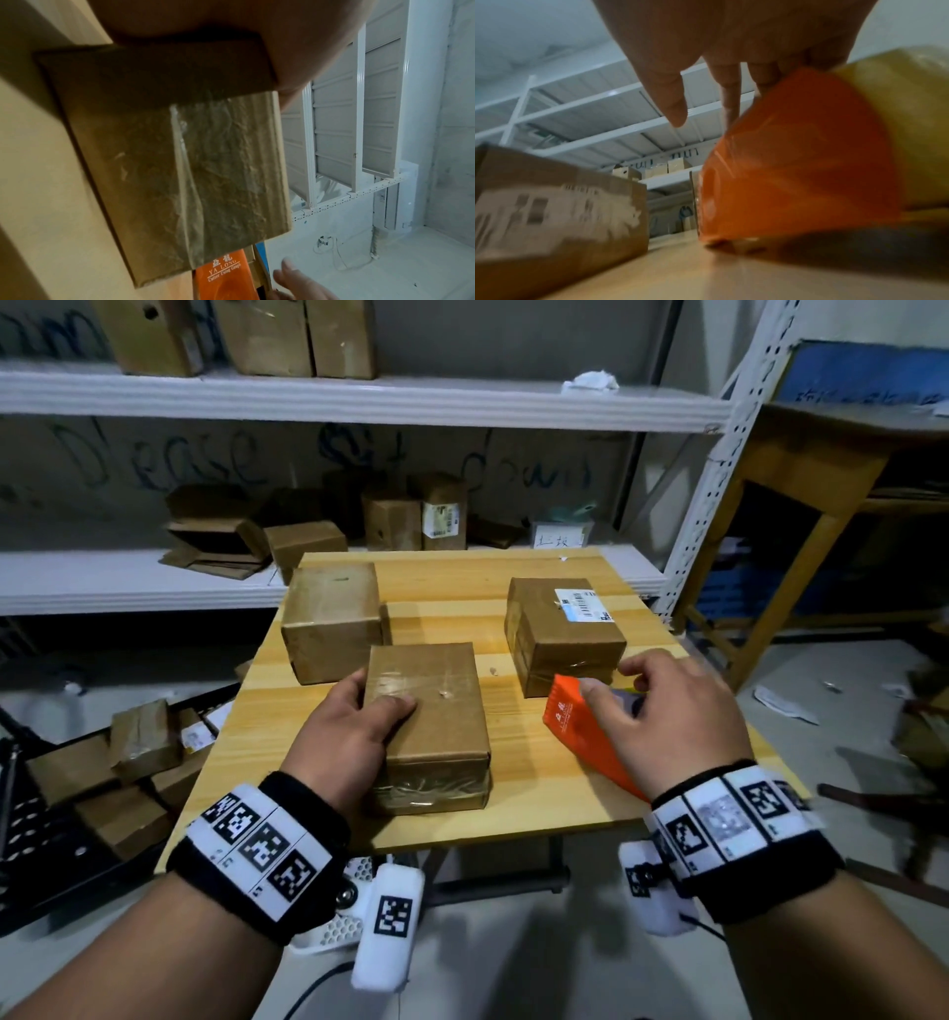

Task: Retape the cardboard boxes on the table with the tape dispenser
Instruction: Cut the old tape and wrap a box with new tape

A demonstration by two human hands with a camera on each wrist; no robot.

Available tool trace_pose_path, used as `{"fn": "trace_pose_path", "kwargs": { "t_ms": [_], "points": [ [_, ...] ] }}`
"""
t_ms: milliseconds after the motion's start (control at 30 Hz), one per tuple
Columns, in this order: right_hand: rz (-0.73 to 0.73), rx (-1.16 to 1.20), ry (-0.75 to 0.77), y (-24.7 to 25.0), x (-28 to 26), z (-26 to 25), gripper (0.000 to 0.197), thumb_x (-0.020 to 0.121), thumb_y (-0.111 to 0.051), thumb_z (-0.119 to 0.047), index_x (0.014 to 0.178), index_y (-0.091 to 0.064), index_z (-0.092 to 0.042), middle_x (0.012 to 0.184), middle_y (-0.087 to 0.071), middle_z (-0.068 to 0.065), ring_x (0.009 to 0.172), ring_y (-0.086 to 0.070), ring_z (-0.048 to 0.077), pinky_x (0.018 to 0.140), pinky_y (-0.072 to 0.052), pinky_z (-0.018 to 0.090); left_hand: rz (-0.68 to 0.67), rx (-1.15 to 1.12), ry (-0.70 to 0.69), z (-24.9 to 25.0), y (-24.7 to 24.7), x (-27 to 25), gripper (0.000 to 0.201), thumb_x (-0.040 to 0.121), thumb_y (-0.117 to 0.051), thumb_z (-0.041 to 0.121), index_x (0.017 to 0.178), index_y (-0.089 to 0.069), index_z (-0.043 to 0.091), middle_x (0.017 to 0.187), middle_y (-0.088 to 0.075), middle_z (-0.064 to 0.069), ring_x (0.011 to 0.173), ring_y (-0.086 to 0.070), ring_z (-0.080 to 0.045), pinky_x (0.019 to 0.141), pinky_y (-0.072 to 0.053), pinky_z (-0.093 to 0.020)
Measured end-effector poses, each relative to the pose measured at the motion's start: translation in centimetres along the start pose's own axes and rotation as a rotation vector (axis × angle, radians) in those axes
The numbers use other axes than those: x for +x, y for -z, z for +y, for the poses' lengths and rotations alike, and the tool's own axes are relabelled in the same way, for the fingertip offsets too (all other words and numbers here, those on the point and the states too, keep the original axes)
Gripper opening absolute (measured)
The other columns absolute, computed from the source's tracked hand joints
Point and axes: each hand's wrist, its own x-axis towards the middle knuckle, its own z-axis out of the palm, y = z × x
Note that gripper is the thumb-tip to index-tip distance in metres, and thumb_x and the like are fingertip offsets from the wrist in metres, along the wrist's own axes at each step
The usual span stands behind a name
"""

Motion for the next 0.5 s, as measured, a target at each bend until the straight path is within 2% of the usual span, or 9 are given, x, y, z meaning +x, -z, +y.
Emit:
{"fn": "trace_pose_path", "kwargs": {
  "t_ms": [133, 233, 333, 400, 467, 500],
  "points": [
    [-0.138, -0.254, 0.012, -0.7, -0.6, -0.3, 0.079, 0.084, -0.048, -0.084, 0.137, -0.051, -0.025, 0.126, -0.062, 0.007, 0.12, -0.058, 0.03, 0.1, -0.048, 0.046, 0.005, -0.049, 0.033, 0.4, -0.3, -0.5, 0.034, 0.099, -0.066, 0.024, 0.133, -0.063, 0.028, 0.111, -0.078, -0.014, 0.09, -0.078, -0.034, 0.071, -0.062, -0.047],
    [-0.189, -0.351, -0.006, -0.9, -0.5, -0.2, 0.075, 0.084, -0.049, -0.083, 0.13, -0.049, -0.024, 0.113, -0.067, 0.003, 0.108, -0.065, 0.028, 0.095, -0.048, 0.045, 0.015, -0.057, 0.045, 0.9, -0.7, -1.4, 0.036, 0.097, -0.068, 0.037, 0.132, -0.062, 0.029, 0.114, -0.076, -0.014, 0.095, -0.077, -0.038, 0.082, -0.062, -0.057],
    [-0.231, -0.371, -0.005, -1.2, -0.6, -0.2, 0.062, 0.089, -0.056, -0.072, 0.128, -0.045, -0.025, 0.104, -0.07, -0.002, 0.101, -0.069, 0.026, 0.096, -0.047, 0.047, 0.012, -0.101, 0.09, 1.4, -1.0, -2.1, 0.041, 0.094, -0.067, 0.051, 0.129, -0.064, 0.03, 0.113, -0.077, -0.013, 0.092, -0.078, -0.038, 0.079, -0.062, -0.056],
    [-0.215, -0.342, 0.021, -1.2, -0.6, -0.1, 0.055, 0.092, -0.058, -0.064, 0.129, -0.044, -0.027, 0.107, -0.071, -0.003, 0.102, -0.069, 0.026, 0.098, -0.047, 0.048, -0.019, -0.142, 0.113, 1.7, -1.1, -2.6, 0.043, 0.092, -0.063, 0.059, 0.123, -0.067, 0.03, 0.111, -0.078, -0.013, 0.092, -0.078, -0.038, 0.081, -0.062, -0.054],
    [-0.183, -0.304, 0.052, -0.8, -0.6, 0.1, 0.052, 0.096, -0.056, -0.06, 0.133, -0.041, -0.028, 0.112, -0.072, -0.002, 0.104, -0.07, 0.026, 0.099, -0.045, 0.047, -0.034, -0.134, 0.082, 2.0, -1.0, -2.8, 0.043, 0.094, -0.057, 0.061, 0.12, -0.068, 0.028, 0.108, -0.08, -0.011, 0.091, -0.079, -0.033, 0.075, -0.061, -0.046],
    [-0.166, -0.278, 0.067, -0.5, -0.6, 0.2, 0.05, 0.097, -0.055, -0.059, 0.134, -0.041, -0.028, 0.113, -0.072, -0.002, 0.104, -0.07, 0.026, 0.098, -0.045, 0.046, -0.036, -0.131, 0.051, 2.1, -0.8, -2.8, 0.045, 0.095, -0.056, 0.06, 0.122, -0.068, 0.026, 0.11, -0.079, -0.012, 0.094, -0.078, -0.032, 0.078, -0.061, -0.046]
  ]
}}
